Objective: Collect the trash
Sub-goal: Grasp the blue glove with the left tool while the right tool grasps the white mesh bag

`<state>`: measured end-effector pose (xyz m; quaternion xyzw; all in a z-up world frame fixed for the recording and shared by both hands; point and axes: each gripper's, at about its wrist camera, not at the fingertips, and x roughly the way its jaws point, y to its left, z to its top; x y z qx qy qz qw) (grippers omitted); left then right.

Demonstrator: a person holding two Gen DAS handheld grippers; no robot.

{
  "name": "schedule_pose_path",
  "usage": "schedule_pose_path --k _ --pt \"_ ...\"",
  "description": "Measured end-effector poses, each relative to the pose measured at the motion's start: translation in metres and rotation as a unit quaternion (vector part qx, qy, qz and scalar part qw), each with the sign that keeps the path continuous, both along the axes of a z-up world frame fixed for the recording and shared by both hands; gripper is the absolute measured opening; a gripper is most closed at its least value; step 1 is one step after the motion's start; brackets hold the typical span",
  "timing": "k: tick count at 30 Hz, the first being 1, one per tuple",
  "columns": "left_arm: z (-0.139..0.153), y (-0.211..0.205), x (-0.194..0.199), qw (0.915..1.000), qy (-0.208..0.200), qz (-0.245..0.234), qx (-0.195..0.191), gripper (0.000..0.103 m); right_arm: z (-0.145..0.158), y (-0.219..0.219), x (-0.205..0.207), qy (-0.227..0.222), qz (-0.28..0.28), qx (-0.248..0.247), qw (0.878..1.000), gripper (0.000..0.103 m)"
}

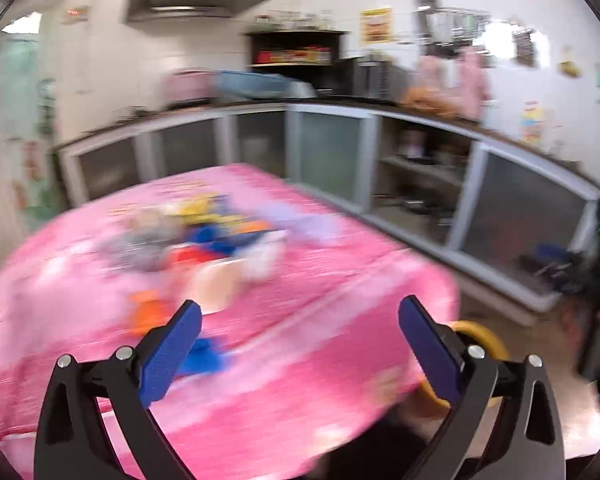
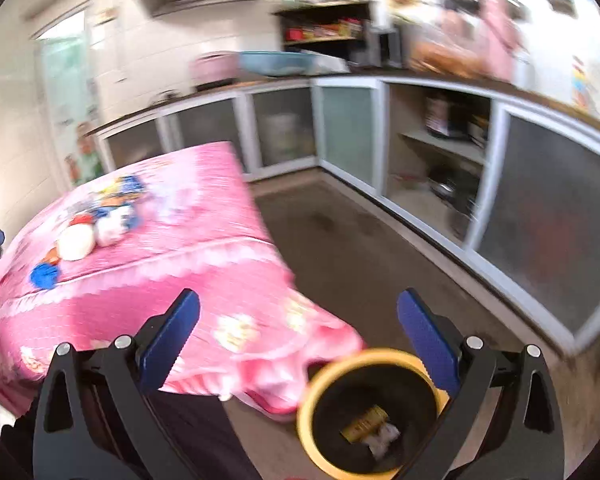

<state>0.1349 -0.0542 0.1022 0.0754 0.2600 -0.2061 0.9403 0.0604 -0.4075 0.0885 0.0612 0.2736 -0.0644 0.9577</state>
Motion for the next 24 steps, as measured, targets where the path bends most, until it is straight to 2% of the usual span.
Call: schedule_pose_path --k 2,4,8,12,22,24 --pt "-0.005 0.028 0.004 0.9978 -0.014 0.054 0.035 0.095 0.002 0.021 0.023 0.002 0.026 -0.008 1.000 0.095" --pt "-0.010 0.051 0.011 0.9940 -0.008 0.094 0.055 0.095 0.004 0.043 0.050 0.005 0.049 -0.018 0.999 0.095" --pt "-0.025 0.087 0.035 0.9890 0.040 0.134 0.048 0.095 0.006 0.080 0.093 0.016 0.086 -0.037 0.995 0.095" --pt "-0.042 0.102 0.051 0.9873 0.070 0.140 0.024 0.095 0.003 0.099 0.131 0.028 0.109 -0.054 0.992 0.095" --pt "-0.070 0.077 0.079 0.9859 0.111 0.124 0.017 0.095 -0.008 0.119 0.196 0.046 0.132 -0.042 0.989 0.095" --pt "-0.070 0.076 0.086 0.9860 0.119 0.117 0.003 0.095 -0.008 0.122 0.203 0.045 0.133 -0.044 0.989 0.095"
